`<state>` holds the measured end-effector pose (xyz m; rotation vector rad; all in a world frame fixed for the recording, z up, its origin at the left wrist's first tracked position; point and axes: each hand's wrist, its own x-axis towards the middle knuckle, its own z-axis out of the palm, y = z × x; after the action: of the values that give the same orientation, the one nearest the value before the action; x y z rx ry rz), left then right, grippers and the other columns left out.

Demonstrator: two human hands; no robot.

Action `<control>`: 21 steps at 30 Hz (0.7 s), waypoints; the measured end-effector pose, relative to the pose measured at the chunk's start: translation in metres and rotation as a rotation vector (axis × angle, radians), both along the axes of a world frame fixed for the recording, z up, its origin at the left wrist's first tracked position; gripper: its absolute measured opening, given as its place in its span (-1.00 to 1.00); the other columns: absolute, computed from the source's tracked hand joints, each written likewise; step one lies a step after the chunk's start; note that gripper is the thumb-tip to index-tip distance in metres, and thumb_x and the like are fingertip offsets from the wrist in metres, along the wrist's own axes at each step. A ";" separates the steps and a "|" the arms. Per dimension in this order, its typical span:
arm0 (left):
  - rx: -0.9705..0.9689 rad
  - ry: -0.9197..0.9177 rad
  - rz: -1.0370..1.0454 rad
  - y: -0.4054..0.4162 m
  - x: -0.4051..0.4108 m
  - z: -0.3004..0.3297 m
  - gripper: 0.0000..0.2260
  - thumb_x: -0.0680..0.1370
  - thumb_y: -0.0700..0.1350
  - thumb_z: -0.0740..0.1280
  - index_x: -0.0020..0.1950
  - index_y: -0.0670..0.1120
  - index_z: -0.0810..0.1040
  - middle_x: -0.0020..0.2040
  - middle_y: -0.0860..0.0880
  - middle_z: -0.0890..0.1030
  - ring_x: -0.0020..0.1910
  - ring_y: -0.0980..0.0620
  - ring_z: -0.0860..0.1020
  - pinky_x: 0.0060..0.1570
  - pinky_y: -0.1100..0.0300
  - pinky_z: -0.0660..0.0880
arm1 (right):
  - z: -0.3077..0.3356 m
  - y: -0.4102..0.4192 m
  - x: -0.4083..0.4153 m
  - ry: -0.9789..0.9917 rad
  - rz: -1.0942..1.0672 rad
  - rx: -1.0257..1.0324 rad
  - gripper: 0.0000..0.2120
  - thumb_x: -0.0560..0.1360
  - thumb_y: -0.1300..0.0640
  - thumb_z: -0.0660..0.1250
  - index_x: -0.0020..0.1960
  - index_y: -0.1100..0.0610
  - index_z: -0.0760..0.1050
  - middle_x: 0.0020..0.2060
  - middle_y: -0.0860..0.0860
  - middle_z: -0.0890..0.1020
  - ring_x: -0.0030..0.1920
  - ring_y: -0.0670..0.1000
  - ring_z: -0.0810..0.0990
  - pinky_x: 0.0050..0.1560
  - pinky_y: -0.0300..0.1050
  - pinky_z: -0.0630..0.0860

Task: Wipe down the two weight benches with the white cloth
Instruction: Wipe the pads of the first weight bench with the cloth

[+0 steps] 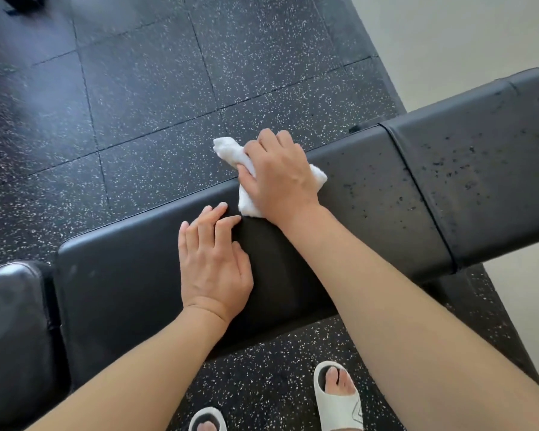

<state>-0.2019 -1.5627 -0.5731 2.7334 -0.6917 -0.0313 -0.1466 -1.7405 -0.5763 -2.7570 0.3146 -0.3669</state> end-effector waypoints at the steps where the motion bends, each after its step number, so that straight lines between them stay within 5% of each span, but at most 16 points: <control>1: 0.002 -0.003 -0.004 0.001 0.000 0.000 -0.61 0.55 -0.14 0.16 0.33 -0.16 0.55 0.50 -0.16 0.48 0.51 -0.28 0.40 0.56 -0.32 0.19 | 0.002 0.003 -0.015 -0.033 -0.011 0.020 -0.77 0.58 -0.01 0.28 0.02 0.15 0.57 0.03 0.09 0.58 0.02 0.18 0.49 -0.06 0.08 0.44; 10: -0.002 -0.017 -0.032 0.003 0.002 -0.007 -0.63 0.58 -0.14 0.12 0.35 -0.14 0.49 0.50 -0.17 0.45 0.52 -0.28 0.39 0.56 -0.32 0.18 | -0.002 0.016 -0.232 -0.030 0.113 0.100 -0.81 0.65 0.03 0.29 0.13 0.10 0.61 0.09 0.00 0.59 -0.05 0.11 0.46 -0.07 0.08 0.50; 17: 0.004 -0.007 -0.021 0.004 0.002 -0.008 -0.63 0.57 -0.14 0.15 0.38 -0.09 0.44 0.52 -0.15 0.44 0.54 -0.25 0.36 0.60 -0.28 0.13 | 0.004 -0.011 -0.109 -0.006 0.043 0.034 -0.82 0.53 0.06 0.40 -0.07 0.19 0.57 -0.07 0.13 0.59 -0.11 0.20 0.50 -0.16 0.15 0.47; 21: 0.021 -0.010 -0.014 0.002 0.002 -0.008 -0.62 0.56 -0.16 0.17 0.37 -0.11 0.46 0.51 -0.16 0.45 0.53 -0.26 0.37 0.60 -0.27 0.13 | 0.011 -0.024 -0.014 0.093 -0.058 0.029 -0.74 0.58 -0.06 0.28 0.06 0.12 0.55 0.06 0.06 0.57 0.06 0.17 0.49 -0.03 0.02 0.40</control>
<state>-0.1999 -1.5605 -0.5810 2.7502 -0.7177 -0.0277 -0.1602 -1.7641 -0.5657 -2.7464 0.4200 -0.2470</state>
